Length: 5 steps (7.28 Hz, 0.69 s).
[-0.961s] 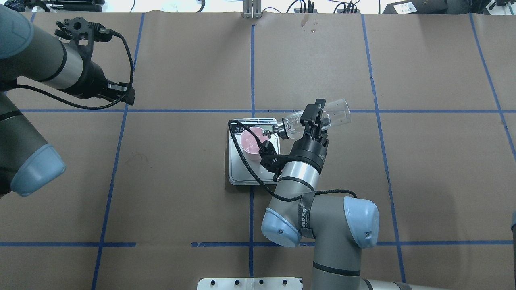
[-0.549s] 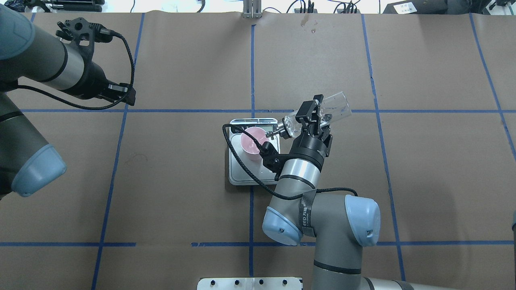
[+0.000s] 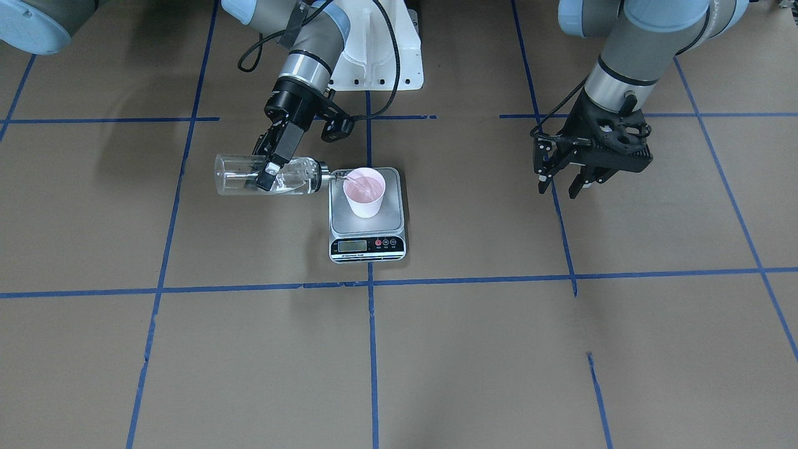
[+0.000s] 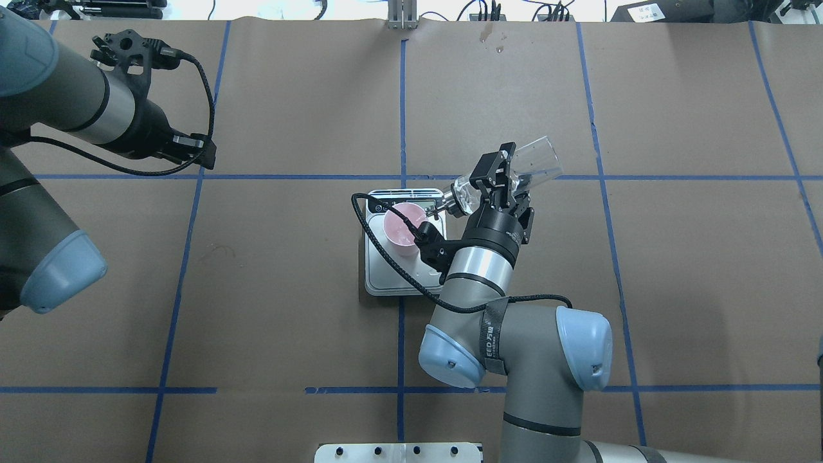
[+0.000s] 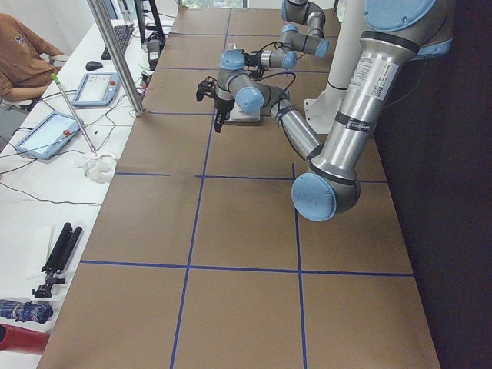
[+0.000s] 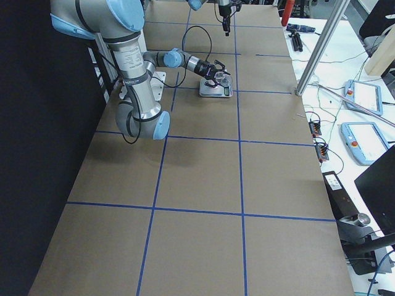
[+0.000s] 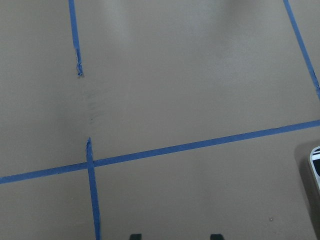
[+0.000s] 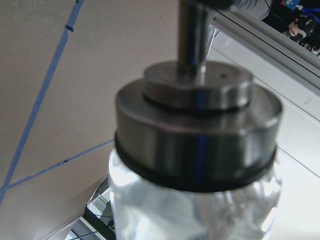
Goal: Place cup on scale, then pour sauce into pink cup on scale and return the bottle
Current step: 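Tilt the bottle spout over the pink cup with the right gripper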
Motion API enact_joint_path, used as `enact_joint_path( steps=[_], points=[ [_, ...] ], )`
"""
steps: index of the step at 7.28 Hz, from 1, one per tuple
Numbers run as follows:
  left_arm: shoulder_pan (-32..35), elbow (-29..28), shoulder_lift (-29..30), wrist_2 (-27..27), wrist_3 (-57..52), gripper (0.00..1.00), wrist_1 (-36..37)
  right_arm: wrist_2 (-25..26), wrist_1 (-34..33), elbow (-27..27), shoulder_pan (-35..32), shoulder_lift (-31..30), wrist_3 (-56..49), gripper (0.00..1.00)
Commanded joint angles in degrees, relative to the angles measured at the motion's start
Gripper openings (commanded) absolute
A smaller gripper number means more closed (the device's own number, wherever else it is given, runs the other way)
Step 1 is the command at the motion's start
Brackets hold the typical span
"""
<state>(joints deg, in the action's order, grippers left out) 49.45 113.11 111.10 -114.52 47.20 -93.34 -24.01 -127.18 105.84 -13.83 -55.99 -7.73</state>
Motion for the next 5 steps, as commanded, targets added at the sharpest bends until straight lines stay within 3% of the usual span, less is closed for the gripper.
enact_joint_path(
  steps=[1,4,5],
  points=[
    [-0.05,-0.08,0.0,0.0,0.0,0.56,0.0,-0.15,0.0,1.9,-0.14,0.01,-1.05,0.0],
    [-0.05,-0.08,0.0,0.0,0.0,0.56,0.0,-0.68,0.79,3.4,-0.58,-0.86,1.73,0.0],
    [-0.05,-0.08,0.0,0.0,0.0,0.56,0.0,-1.21,0.79,3.41,-0.5,-1.05,8.98,0.0]
  ],
)
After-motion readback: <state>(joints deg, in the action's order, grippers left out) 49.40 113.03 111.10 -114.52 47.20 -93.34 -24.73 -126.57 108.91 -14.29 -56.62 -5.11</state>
